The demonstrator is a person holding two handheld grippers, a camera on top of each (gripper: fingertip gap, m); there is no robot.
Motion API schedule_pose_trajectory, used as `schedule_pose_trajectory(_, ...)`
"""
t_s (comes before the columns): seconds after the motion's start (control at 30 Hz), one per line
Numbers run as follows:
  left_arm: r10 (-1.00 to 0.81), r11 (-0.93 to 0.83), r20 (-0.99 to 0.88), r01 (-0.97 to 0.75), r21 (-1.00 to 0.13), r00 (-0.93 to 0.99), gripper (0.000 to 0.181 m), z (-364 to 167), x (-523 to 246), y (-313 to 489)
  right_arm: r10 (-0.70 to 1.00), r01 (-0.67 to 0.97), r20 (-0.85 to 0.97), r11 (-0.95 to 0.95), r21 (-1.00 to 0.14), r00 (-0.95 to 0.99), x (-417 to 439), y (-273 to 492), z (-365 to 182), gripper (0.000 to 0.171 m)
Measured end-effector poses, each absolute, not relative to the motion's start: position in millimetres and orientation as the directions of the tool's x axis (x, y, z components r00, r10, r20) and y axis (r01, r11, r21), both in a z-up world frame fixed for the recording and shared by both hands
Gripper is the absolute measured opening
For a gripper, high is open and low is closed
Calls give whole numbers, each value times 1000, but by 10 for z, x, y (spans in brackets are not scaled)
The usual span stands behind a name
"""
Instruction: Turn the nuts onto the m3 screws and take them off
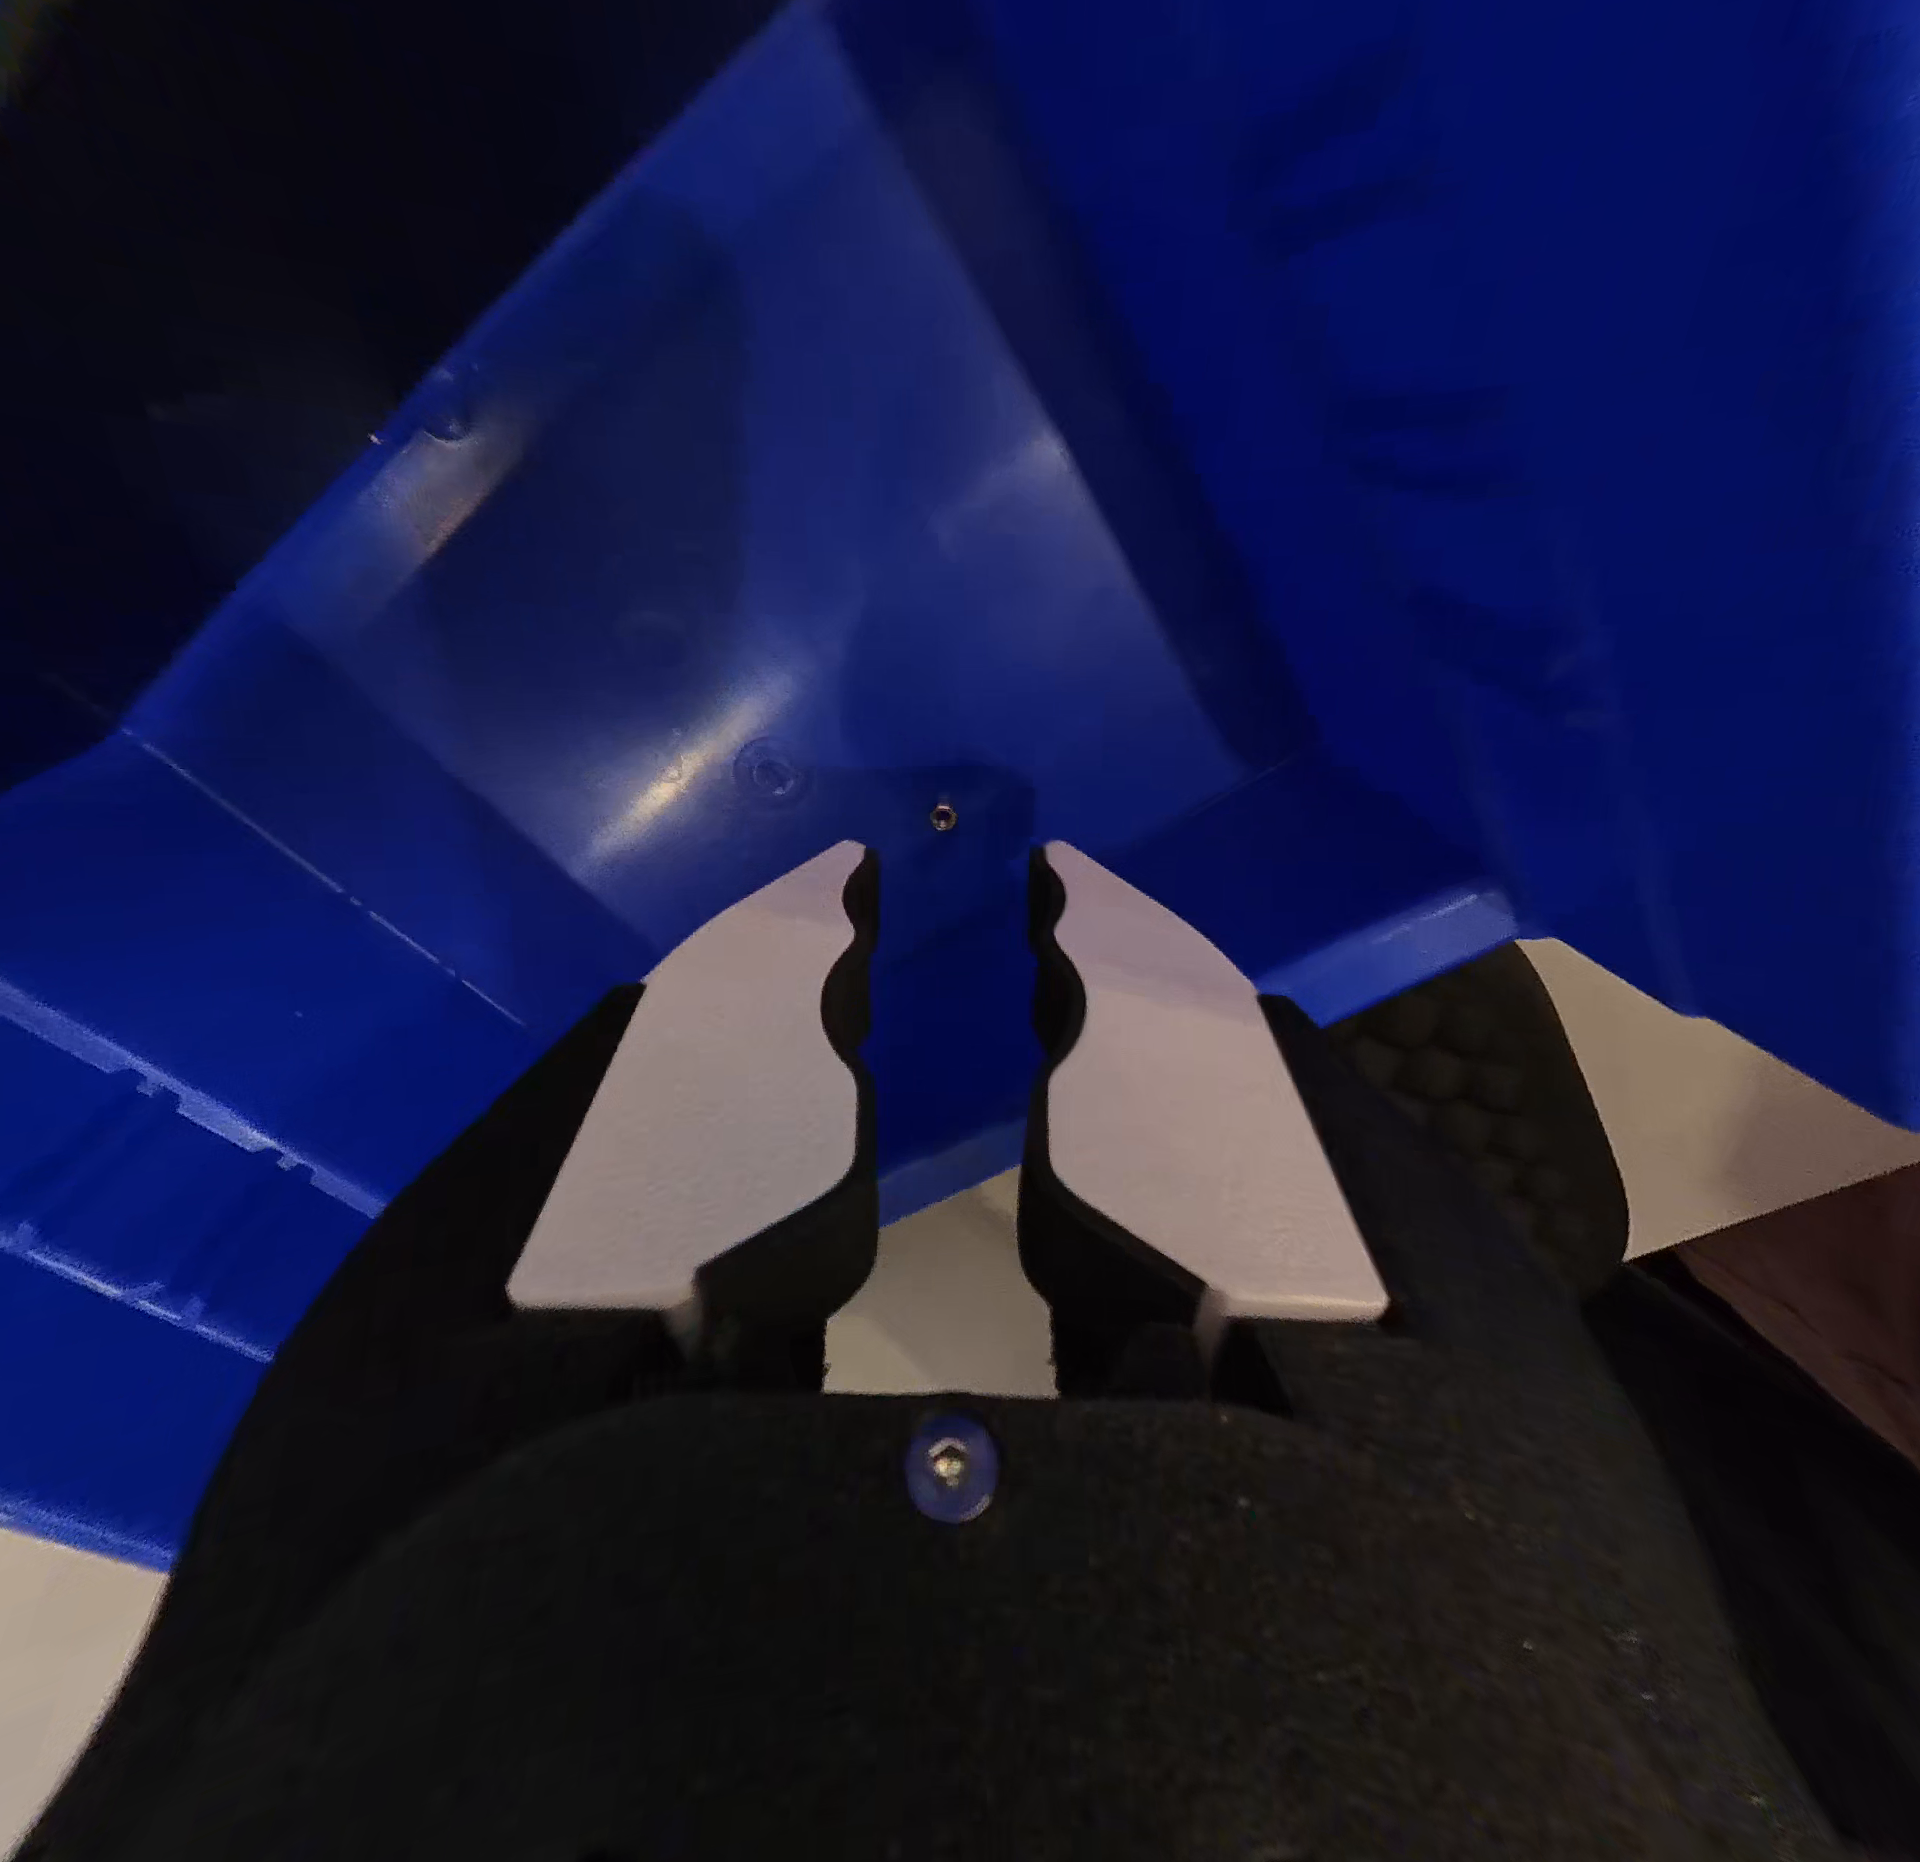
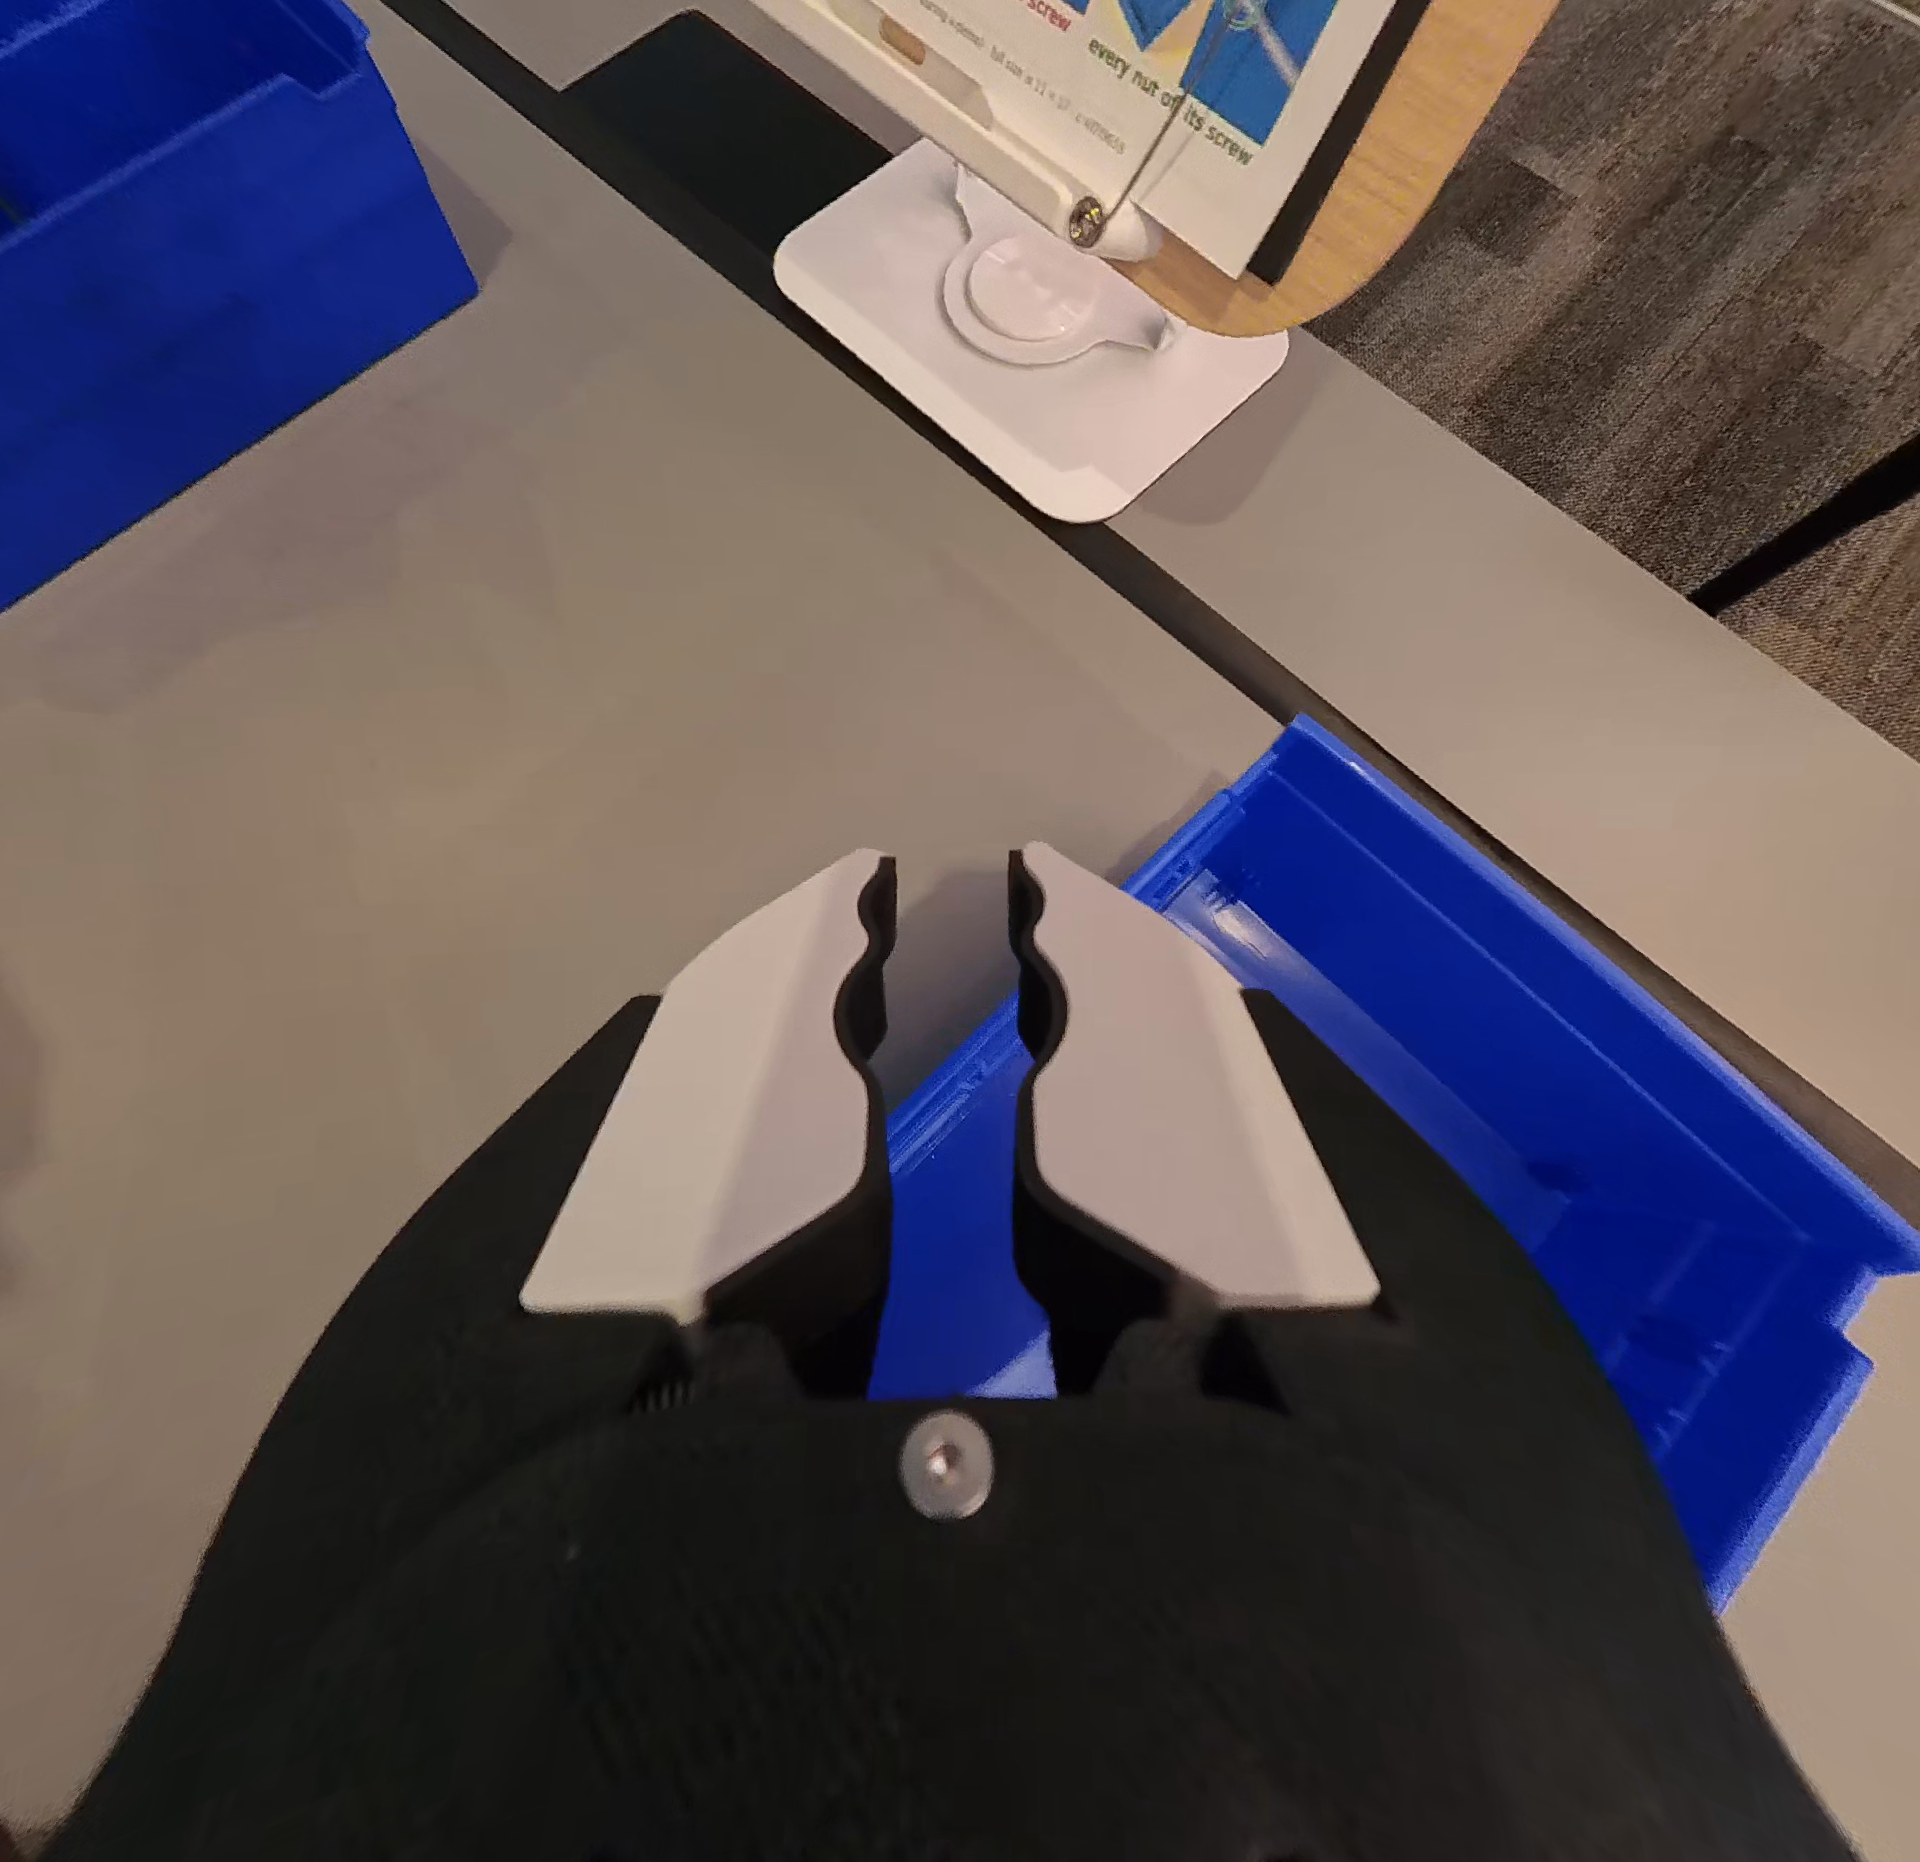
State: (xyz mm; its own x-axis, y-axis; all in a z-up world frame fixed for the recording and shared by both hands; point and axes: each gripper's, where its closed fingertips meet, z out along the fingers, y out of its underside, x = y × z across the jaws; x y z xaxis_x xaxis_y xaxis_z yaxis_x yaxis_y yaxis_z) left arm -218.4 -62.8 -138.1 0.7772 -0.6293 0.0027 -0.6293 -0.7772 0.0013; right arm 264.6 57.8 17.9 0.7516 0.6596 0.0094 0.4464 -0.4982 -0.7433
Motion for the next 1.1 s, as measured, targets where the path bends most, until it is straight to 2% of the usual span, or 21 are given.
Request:
schedule_pose_trajectory(0.1, -619, -785, -16, -619, 12, 785, 28, -1408, -2226, -598, 664, 459, 22, -493, -739, 748, 2638, 575, 178, 21)
schedule_pose_trajectory(0.33, -559, -827, 68, -562, 33, 826, 28, -1466, -2190, -619, 659, 452, 15, -499, -739, 752, 2656, 570, 178, 22)
schedule_pose_trajectory(0.87, -493, -837, 70, -495, 235, 867, 27, -1536, -2206, -684, 664, 457, 12, -502, -734, 748, 2649, 551, 172, 22)
schedule_pose_trajectory(1.1, -518, -823, 27, -507, 257, 855, 17, -1557, -2239, -648, 666, 461, 11, -504, -730, 746, 2654, 547, 161, 22)
